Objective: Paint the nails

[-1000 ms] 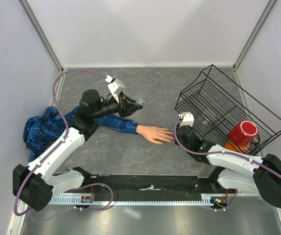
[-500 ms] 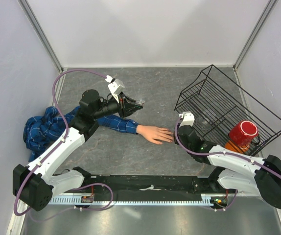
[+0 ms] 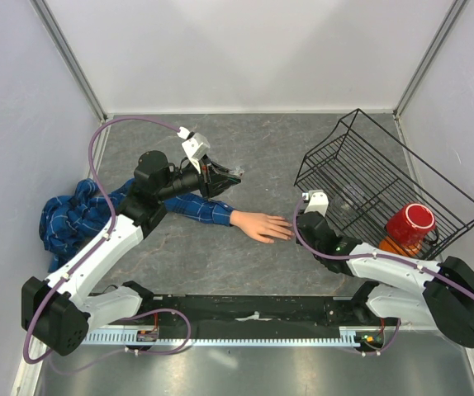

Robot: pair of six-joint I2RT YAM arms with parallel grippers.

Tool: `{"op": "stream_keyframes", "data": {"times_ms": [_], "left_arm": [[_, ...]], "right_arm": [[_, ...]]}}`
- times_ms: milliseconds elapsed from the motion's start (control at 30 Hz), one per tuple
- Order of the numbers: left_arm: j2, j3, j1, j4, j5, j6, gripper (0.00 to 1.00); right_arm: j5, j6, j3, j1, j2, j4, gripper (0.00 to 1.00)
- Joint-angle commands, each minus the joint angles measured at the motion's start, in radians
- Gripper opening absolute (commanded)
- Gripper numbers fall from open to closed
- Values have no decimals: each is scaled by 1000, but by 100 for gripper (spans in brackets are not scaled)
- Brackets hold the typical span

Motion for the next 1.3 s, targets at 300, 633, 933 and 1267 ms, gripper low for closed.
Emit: {"op": "stream_keyframes", "data": {"times_ms": [300, 633, 933, 1267], "left_arm": [[5, 40, 9, 52, 27, -33, 2], [10, 40, 13, 60, 33, -39, 2], [11, 42, 15, 61, 33, -42, 2], [8, 39, 16, 61, 36, -44, 2]], "right_arm": [[-52, -28, 13, -3, -31, 44, 0], [-78, -46, -7, -3, -69, 69, 0], [-59, -20, -2, -5, -49, 45, 0], [-15, 1, 12, -5, -34, 14, 0]]}}
